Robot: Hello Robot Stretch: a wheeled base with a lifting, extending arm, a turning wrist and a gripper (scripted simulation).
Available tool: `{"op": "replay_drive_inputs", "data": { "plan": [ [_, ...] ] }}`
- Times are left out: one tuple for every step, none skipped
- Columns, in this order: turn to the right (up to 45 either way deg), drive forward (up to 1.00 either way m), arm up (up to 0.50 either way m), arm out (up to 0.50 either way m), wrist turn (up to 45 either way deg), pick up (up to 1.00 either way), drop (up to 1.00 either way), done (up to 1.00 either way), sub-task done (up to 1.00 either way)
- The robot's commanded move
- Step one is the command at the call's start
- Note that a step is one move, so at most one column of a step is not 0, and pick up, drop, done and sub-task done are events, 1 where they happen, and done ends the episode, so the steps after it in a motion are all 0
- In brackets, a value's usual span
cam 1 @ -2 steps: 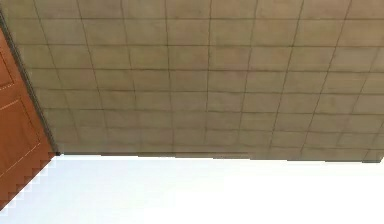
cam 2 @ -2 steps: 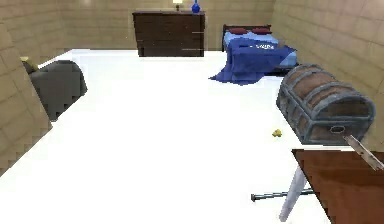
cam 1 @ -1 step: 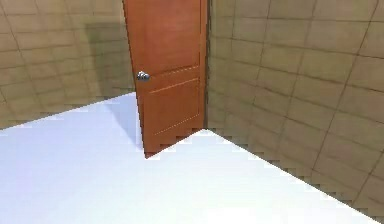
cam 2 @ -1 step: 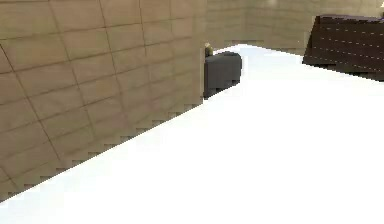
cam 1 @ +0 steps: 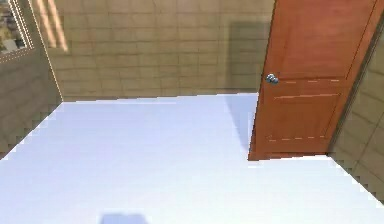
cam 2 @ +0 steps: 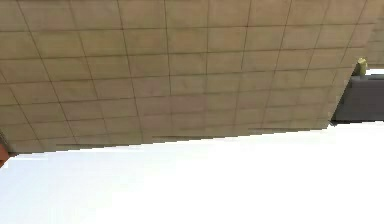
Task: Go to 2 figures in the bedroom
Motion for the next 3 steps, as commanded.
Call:
{"op": "replay_drive_inputs", "data": {
  "plan": [
    [0.0,1.00,0.00,0.00,0.0,0.00,0.00,0.00,0.00],
    [0.0,1.00,0.00,0.00,0.0,0.00,0.00,0.00,0.00],
    [45.0,0.00,0.00,0.00,0.0,0.00,0.00,0.00,0.00]
  ]
}}
